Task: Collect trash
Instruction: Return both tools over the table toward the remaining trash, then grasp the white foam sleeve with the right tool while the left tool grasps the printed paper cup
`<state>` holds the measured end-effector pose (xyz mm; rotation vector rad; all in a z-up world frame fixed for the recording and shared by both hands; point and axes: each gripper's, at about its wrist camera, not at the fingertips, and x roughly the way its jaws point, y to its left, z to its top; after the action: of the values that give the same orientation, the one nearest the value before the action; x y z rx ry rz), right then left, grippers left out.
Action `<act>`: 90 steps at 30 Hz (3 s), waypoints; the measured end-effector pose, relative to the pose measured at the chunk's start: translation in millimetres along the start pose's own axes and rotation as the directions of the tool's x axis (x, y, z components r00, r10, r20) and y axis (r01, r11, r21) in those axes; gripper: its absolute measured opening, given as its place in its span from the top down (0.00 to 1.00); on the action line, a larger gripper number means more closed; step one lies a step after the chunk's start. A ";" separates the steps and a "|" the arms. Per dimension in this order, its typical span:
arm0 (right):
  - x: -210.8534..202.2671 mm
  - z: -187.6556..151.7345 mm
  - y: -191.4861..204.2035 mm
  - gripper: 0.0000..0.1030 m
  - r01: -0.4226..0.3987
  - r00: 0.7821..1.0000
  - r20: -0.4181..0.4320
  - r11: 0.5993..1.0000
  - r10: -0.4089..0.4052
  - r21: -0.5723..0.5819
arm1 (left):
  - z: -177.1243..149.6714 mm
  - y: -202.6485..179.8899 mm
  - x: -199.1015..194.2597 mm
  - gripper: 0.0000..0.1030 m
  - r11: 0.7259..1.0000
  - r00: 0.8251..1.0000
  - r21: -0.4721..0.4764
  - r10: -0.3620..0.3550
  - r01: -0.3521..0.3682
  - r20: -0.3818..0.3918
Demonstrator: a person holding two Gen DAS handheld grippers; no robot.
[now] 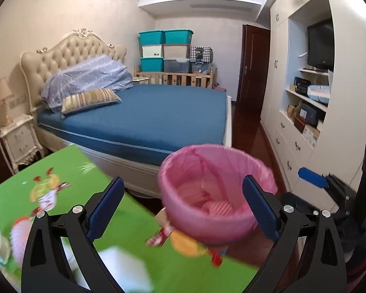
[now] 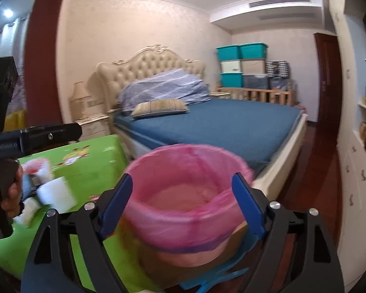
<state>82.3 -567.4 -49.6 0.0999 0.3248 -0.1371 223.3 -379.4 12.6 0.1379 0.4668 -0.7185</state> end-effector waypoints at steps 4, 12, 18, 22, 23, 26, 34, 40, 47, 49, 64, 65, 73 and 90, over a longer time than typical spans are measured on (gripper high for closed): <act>-12.1 -10.6 35.5 0.21 0.012 1.000 0.003 1.000 -0.012 -0.014 | -22.8 14.0 -46.2 0.11 0.998 0.998 0.029 0.058 -0.058 0.017; -18.4 -25.8 89.6 0.20 -0.121 0.991 -0.053 0.992 0.122 0.038 | -76.0 50.1 -144.1 0.06 0.987 0.987 0.043 0.151 -0.153 0.048; -11.8 -31.8 140.0 0.20 -0.197 0.974 -0.112 0.980 0.198 0.013 | -113.4 97.1 -212.9 0.06 0.961 0.959 -0.035 0.276 -0.275 0.062; -7.5 -39.5 172.8 0.20 -0.235 0.959 -0.162 0.972 0.232 -0.002 | -136.1 121.8 -242.3 0.06 0.935 0.934 -0.067 0.353 -0.350 0.054; -7.9 -40.8 182.2 0.20 -0.251 0.954 -0.171 0.968 0.246 -0.010 | -143.7 126.3 -247.1 0.06 0.930 0.930 -0.072 0.365 -0.362 0.046; -9.4 -47.4 209.0 0.20 -0.291 0.940 -0.201 0.955 0.274 -0.057 | -164.5 140.7 -258.1 0.06 0.910 0.913 -0.085 0.408 -0.405 0.017; 9.4 -57.1 258.8 0.21 -0.317 0.918 -0.288 0.941 0.273 -0.117 | -193.9 154.3 -268.7 0.06 0.891 0.900 -0.132 0.434 -0.435 -0.040; 36.6 -55.4 288.9 0.21 -0.292 0.906 -0.355 0.947 0.230 -0.132 | -190.1 137.4 -255.8 0.06 0.909 0.912 -0.069 0.409 -0.410 -0.036; 57.1 -59.2 307.9 0.25 -0.241 0.898 -0.412 0.956 0.154 -0.166 | -196.1 124.2 -242.9 0.06 0.921 0.921 -0.025 0.388 -0.389 -0.045; 63.3 -61.4 307.4 0.38 -0.230 0.886 -0.443 0.959 0.136 -0.165 | -197.1 123.0 -237.3 0.06 0.927 0.926 -0.019 0.372 -0.373 -0.062; 35.9 -70.6 262.1 0.58 -0.286 0.902 -0.355 0.956 0.248 -0.059 | -192.4 116.5 -189.0 0.21 0.946 0.927 0.046 0.322 -0.320 -0.190; 34.9 -71.0 260.9 0.58 -0.288 0.901 -0.353 0.956 0.251 -0.056 | -190.9 118.5 -184.5 0.21 0.945 0.923 0.040 0.325 -0.324 -0.204; 33.8 -75.7 253.8 0.58 -0.292 0.899 -0.353 0.955 0.259 -0.043 | -181.1 133.6 -157.1 0.21 0.940 0.907 -0.027 0.321 -0.341 -0.272; 6.6 -82.3 263.9 0.58 -0.346 0.905 -0.303 0.930 0.298 -0.120 | -184.2 126.4 -193.4 0.47 0.949 0.943 -0.057 0.298 -0.309 -0.149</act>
<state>102.5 -298.2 -109.4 0.0010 0.5968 0.2392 113.2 -117.2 -67.3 0.1815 0.5917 -0.3867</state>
